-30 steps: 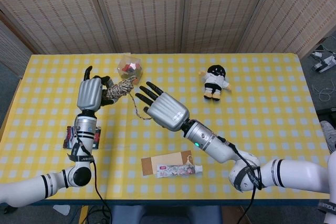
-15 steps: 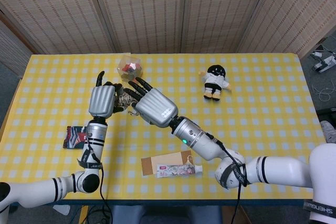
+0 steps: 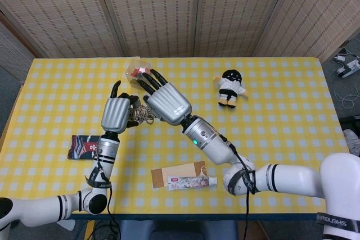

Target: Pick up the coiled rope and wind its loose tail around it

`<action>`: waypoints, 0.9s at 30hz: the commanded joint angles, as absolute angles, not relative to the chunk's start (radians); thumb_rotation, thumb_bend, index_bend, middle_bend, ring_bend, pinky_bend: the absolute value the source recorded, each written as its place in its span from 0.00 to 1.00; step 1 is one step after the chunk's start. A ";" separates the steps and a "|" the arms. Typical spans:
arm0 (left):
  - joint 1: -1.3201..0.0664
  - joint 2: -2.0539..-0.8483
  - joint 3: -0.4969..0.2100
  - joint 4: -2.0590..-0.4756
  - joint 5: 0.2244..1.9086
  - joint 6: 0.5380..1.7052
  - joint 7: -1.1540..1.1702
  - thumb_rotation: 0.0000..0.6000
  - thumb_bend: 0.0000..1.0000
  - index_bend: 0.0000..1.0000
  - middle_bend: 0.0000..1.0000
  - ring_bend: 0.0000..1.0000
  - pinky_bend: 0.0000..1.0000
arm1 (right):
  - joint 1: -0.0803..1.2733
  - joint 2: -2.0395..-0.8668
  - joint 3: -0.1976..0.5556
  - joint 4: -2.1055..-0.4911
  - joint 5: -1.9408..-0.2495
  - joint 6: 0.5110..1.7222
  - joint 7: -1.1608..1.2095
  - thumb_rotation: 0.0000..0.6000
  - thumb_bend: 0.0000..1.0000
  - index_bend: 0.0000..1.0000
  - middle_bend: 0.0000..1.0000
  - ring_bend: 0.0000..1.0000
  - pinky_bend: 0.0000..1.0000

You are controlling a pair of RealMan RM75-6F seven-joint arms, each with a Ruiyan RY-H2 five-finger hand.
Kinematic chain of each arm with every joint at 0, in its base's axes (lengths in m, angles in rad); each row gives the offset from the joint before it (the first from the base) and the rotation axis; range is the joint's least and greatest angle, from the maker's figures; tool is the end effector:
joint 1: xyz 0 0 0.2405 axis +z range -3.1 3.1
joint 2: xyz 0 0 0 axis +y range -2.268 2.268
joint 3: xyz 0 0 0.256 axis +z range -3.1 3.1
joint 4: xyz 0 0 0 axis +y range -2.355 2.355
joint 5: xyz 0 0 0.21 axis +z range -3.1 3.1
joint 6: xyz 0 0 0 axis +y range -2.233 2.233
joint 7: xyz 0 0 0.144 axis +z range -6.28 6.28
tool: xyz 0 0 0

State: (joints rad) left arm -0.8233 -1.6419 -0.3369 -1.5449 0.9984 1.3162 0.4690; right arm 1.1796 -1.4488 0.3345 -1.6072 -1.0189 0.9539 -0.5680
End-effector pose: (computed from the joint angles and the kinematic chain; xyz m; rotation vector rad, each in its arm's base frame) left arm -0.0795 0.3672 0.0252 -1.4721 -0.8619 -1.2214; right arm 0.0494 -0.3823 0.0335 2.0092 -0.4120 1.2050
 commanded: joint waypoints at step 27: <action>-0.757 -1.595 -0.338 -1.616 1.230 1.345 0.222 1.00 0.25 0.76 0.61 0.42 0.00 | 1.106 -1.434 0.299 -1.485 -0.975 0.936 -0.440 1.00 0.57 0.63 0.13 0.00 0.00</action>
